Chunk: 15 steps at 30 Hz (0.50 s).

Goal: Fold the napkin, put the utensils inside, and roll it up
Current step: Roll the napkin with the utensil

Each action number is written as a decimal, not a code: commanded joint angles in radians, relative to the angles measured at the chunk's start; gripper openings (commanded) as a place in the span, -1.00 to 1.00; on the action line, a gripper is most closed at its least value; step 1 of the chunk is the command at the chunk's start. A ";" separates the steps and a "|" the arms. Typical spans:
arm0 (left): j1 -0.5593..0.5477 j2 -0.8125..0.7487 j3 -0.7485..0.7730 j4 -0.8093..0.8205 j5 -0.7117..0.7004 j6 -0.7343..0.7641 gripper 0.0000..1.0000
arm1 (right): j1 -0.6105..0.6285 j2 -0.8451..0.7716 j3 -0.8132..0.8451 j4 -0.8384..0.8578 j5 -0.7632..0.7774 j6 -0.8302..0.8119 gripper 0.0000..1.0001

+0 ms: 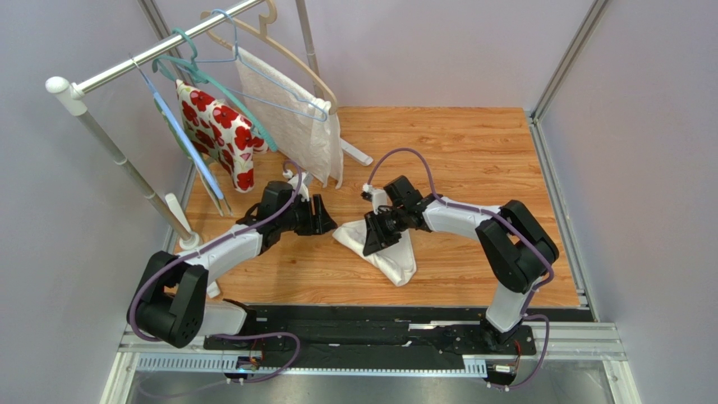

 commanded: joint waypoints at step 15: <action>-0.053 0.177 0.026 0.360 0.100 -0.024 0.24 | -0.288 0.223 -0.087 0.206 -0.315 0.126 -0.76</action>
